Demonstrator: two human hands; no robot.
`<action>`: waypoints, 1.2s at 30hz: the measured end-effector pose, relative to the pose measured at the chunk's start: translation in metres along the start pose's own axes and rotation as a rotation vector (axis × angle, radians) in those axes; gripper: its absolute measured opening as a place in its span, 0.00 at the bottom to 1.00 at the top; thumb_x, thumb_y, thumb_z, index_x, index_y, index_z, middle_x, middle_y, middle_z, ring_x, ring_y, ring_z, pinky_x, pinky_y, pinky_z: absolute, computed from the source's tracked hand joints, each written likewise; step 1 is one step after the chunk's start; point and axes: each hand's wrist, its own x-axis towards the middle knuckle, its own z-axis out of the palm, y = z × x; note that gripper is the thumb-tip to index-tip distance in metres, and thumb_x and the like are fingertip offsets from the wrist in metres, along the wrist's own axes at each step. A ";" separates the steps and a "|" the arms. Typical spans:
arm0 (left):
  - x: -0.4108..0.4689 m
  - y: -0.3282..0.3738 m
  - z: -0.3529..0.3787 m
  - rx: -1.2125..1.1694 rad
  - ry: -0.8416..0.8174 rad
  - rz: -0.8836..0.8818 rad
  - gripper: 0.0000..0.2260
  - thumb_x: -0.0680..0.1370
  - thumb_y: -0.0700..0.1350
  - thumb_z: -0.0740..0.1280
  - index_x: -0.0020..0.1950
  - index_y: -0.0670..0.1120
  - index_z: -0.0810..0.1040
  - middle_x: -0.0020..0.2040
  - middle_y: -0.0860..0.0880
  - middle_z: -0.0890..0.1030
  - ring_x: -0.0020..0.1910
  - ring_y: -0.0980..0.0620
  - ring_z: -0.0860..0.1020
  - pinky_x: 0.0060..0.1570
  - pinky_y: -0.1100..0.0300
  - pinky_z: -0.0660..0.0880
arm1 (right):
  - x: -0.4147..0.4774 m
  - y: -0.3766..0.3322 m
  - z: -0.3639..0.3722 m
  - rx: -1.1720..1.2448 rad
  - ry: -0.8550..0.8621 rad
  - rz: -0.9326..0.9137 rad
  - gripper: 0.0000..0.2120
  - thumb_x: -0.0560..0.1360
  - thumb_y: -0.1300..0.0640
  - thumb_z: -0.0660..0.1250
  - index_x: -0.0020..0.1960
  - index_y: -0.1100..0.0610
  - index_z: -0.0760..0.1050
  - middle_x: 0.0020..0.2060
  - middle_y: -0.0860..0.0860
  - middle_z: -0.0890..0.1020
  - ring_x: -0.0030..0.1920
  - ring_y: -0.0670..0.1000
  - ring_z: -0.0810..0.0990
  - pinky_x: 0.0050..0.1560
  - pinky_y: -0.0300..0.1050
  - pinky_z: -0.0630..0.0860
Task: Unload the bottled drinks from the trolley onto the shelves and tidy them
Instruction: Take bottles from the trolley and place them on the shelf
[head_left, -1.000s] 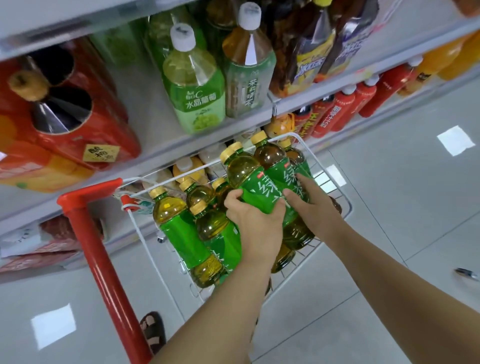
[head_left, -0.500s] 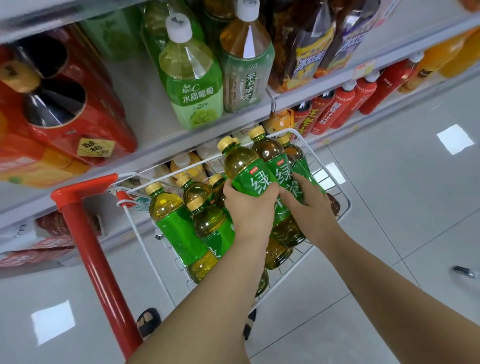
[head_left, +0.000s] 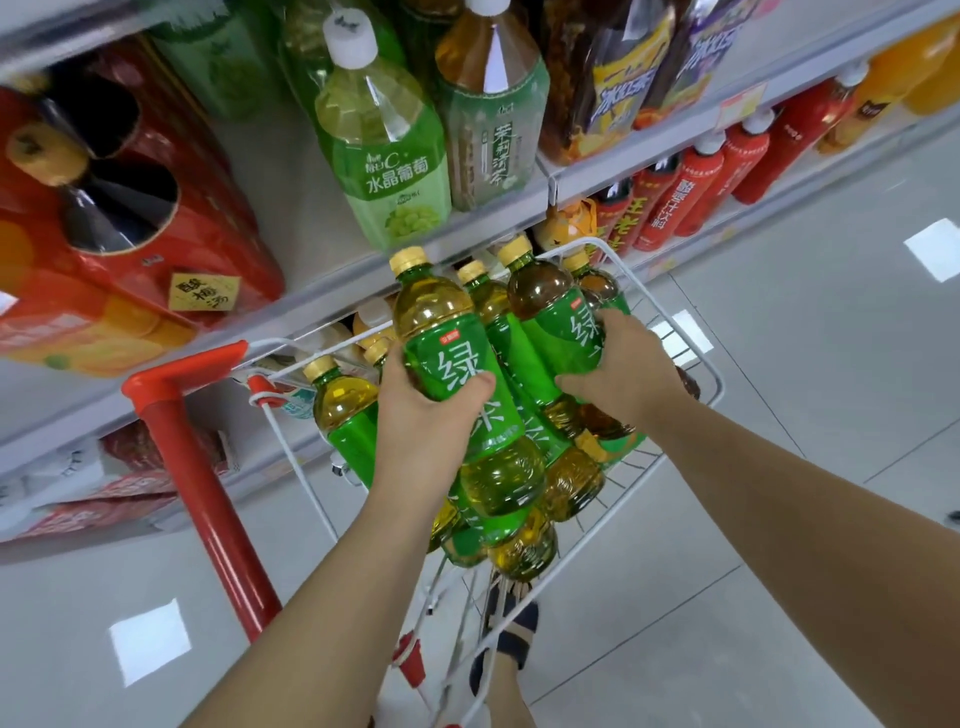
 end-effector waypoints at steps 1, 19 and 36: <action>0.000 -0.001 0.000 -0.002 -0.002 0.004 0.22 0.70 0.40 0.74 0.59 0.55 0.71 0.47 0.54 0.82 0.41 0.57 0.83 0.42 0.55 0.79 | -0.001 -0.002 -0.001 0.009 -0.009 0.008 0.41 0.66 0.48 0.74 0.71 0.58 0.59 0.61 0.58 0.74 0.59 0.58 0.73 0.57 0.51 0.73; -0.159 0.146 -0.160 0.173 0.057 0.465 0.28 0.67 0.35 0.73 0.49 0.68 0.67 0.46 0.60 0.77 0.41 0.69 0.76 0.42 0.66 0.72 | -0.205 -0.182 -0.123 0.086 0.067 -0.305 0.35 0.61 0.43 0.75 0.65 0.50 0.68 0.53 0.48 0.80 0.50 0.50 0.78 0.49 0.47 0.77; -0.165 0.197 -0.457 0.351 0.434 0.562 0.28 0.67 0.42 0.74 0.63 0.57 0.69 0.53 0.52 0.74 0.52 0.54 0.74 0.45 0.62 0.69 | -0.251 -0.483 -0.026 0.408 0.277 -0.624 0.27 0.59 0.44 0.74 0.57 0.48 0.75 0.47 0.49 0.81 0.51 0.54 0.77 0.48 0.51 0.76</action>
